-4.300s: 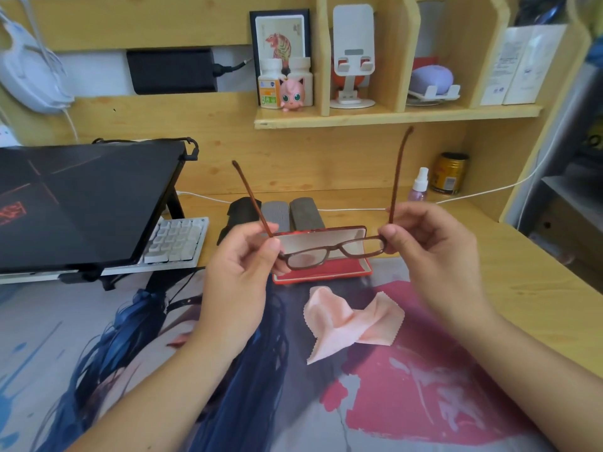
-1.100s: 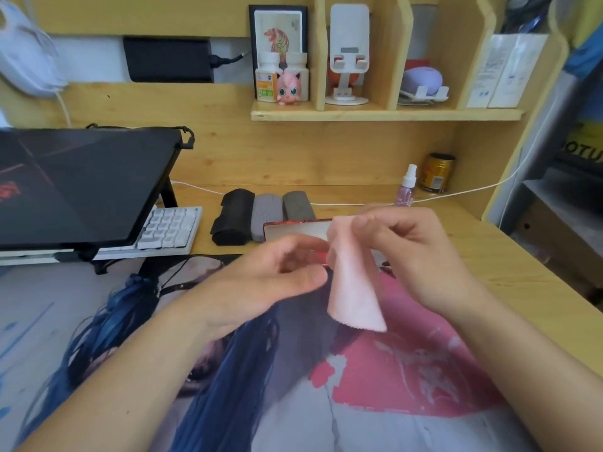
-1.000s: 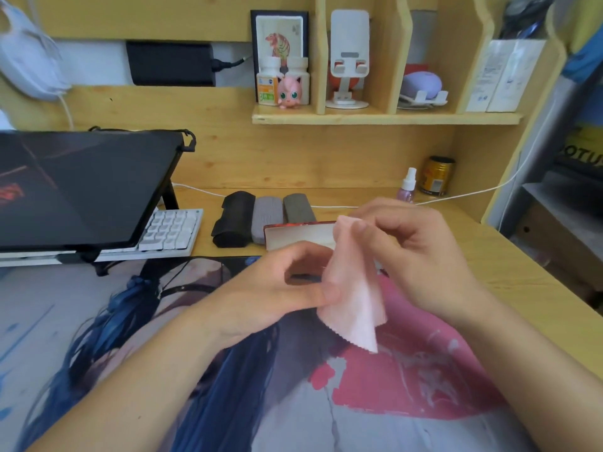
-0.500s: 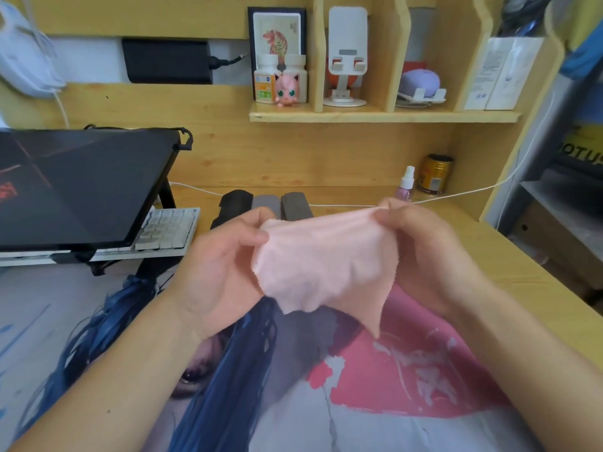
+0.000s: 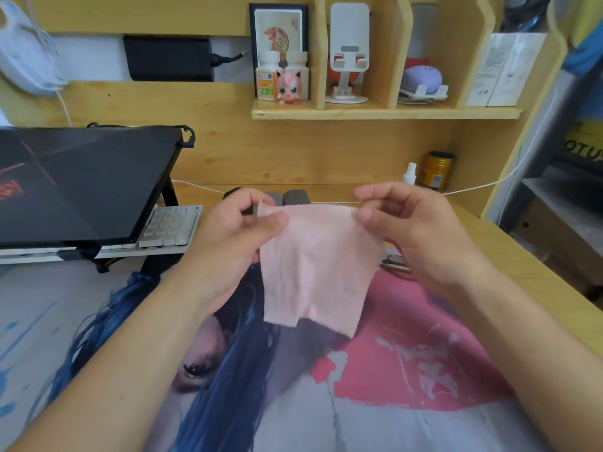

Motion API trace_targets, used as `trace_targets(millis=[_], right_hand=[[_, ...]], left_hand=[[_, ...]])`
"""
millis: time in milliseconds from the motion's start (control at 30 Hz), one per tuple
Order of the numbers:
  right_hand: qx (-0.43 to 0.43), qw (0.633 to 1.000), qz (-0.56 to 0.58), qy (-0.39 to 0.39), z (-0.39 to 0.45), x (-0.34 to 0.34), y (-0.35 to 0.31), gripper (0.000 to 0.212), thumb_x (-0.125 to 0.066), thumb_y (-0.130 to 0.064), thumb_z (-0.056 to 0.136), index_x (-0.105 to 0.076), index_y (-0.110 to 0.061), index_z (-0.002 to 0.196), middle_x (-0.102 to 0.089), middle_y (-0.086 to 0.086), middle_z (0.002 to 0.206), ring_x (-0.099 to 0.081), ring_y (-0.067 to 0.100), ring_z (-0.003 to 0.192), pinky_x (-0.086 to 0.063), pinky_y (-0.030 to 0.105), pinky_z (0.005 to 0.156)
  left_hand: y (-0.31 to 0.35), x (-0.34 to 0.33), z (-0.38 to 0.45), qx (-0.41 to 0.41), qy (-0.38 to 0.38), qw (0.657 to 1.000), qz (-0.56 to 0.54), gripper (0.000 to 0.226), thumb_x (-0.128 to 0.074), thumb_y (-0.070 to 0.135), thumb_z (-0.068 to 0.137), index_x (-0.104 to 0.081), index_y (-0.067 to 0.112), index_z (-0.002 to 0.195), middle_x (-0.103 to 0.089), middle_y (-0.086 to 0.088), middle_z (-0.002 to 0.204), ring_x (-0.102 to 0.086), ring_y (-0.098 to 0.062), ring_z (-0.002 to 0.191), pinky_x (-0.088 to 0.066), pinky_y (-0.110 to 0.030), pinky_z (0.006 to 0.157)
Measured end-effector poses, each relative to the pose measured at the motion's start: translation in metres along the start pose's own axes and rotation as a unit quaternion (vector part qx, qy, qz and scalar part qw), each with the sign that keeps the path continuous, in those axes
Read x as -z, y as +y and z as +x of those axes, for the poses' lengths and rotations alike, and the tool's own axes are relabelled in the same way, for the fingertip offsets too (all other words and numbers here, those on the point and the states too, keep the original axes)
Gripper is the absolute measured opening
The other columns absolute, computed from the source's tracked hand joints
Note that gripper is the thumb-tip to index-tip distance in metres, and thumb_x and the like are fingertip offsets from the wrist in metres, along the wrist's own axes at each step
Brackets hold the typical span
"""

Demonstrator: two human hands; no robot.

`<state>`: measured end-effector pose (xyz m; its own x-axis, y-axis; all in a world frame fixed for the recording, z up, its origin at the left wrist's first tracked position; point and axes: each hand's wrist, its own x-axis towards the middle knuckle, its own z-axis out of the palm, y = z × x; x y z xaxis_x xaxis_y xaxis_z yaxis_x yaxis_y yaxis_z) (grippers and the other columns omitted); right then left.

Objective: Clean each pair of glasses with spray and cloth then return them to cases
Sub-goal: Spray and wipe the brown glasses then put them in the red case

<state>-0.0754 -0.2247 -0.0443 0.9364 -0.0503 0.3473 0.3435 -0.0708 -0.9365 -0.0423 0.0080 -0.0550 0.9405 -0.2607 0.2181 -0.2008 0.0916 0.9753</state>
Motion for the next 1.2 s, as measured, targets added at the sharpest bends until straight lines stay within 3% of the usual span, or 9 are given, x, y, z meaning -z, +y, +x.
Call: trace_targets(millis=[100,233,333,500,600,700,867,1000,1200], right_hand=[[0.098,0.994,-0.050,0.027,0.009,0.005,-0.021,0.021,-0.073,0.000,0.086,-0.072,-0.017,0.099,-0.069,-0.008,0.076,-0.061,0.002,0.070,-0.048,0.014,0.066],[0.169,0.982,-0.079,-0.006,0.000,0.010,-0.043,0.012,-0.074,-0.004,0.086,-0.069,-0.015,0.085,-0.068,-0.009,0.072,-0.060,0.004,0.064,-0.049,0.020,0.062],[0.090,0.979,-0.128,-0.131,-0.034,0.014,-0.030,0.007,-0.071,-0.010,0.083,-0.067,-0.004,0.082,-0.067,-0.006,0.072,-0.059,0.002,0.066,-0.046,0.014,0.064],[-0.095,0.905,-0.193,-0.366,-0.091,0.022,0.009,0.004,-0.072,-0.016,0.091,-0.069,-0.017,0.089,-0.073,0.005,0.094,-0.068,0.020,0.087,-0.052,0.027,0.080],[-0.114,0.920,-0.153,-0.342,-0.097,0.023,0.014,0.003,-0.071,-0.014,0.092,-0.069,-0.013,0.089,-0.073,0.007,0.094,-0.066,0.023,0.085,-0.050,0.029,0.077],[-0.106,0.930,-0.141,-0.321,-0.088,0.020,0.014,0.004,-0.070,-0.011,0.091,-0.068,-0.010,0.087,-0.070,-0.003,0.083,-0.062,0.009,0.078,-0.047,0.020,0.072],[-0.116,0.937,-0.233,-0.233,-0.056,0.008,0.021,0.008,-0.072,-0.016,0.091,-0.070,-0.013,0.084,-0.066,-0.003,0.071,-0.055,0.009,0.062,-0.043,0.019,0.056],[-0.080,0.910,-0.365,-0.179,-0.038,-0.005,0.033,0.009,-0.073,-0.022,0.090,-0.071,-0.021,0.081,-0.070,-0.006,0.075,-0.058,-0.002,0.063,-0.045,0.014,0.058],[-0.063,0.898,-0.402,-0.166,-0.035,-0.012,0.049,0.008,-0.077,-0.021,0.086,-0.071,-0.023,0.081,-0.067,-0.011,0.072,-0.059,-0.002,0.066,-0.042,0.012,0.058]], left_hand=[[0.021,0.000,0.008,-0.062,0.006,0.998,-0.013,0.014,-0.078,0.021,0.077,-0.065,0.026,0.080,-0.063,-0.008,0.082,-0.053,-0.029,0.085,-0.041,-0.050,0.081],[0.044,0.007,-0.001,-0.101,-0.045,0.994,0.026,0.015,-0.080,0.023,0.075,-0.067,0.030,0.078,-0.064,0.004,0.072,-0.056,-0.024,0.081,-0.043,-0.046,0.085],[0.029,0.018,-0.033,-0.040,-0.109,0.980,0.159,0.017,-0.082,0.023,0.081,-0.066,0.026,0.079,-0.070,0.004,0.077,-0.060,-0.012,0.070,-0.047,-0.030,0.072],[-0.011,0.028,-0.093,0.081,-0.266,0.910,0.307,0.009,-0.073,0.025,0.091,-0.065,0.029,0.089,-0.077,0.003,0.100,-0.072,-0.017,0.094,-0.055,-0.048,0.091],[-0.006,0.027,-0.102,0.092,-0.259,0.908,0.318,0.006,-0.071,0.029,0.092,-0.066,0.033,0.090,-0.075,0.005,0.091,-0.070,-0.017,0.086,-0.053,-0.044,0.082],[0.001,0.020,-0.102,0.089,-0.238,0.908,0.333,0.010,-0.067,0.035,0.094,-0.067,0.029,0.087,-0.069,-0.001,0.082,-0.062,-0.024,0.078,-0.043,-0.035,0.071],[-0.001,0.006,-0.087,0.118,-0.083,0.885,0.443,0.029,-0.058,0.038,0.096,-0.061,0.017,0.076,-0.053,0.005,0.067,-0.047,-0.007,0.060,-0.036,-0.030,0.062],[-0.014,0.001,-0.067,0.134,-0.046,0.844,0.517,0.030,-0.055,0.033,0.094,-0.055,0.020,0.067,-0.054,0.004,0.073,-0.047,-0.012,0.070,-0.034,-0.030,0.058],[-0.026,0.006,-0.060,0.147,-0.050,0.851,0.502,0.024,-0.059,0.026,0.089,-0.057,0.021,0.066,-0.057,0.004,0.076,-0.051,-0.013,0.073,-0.035,-0.031,0.056]])
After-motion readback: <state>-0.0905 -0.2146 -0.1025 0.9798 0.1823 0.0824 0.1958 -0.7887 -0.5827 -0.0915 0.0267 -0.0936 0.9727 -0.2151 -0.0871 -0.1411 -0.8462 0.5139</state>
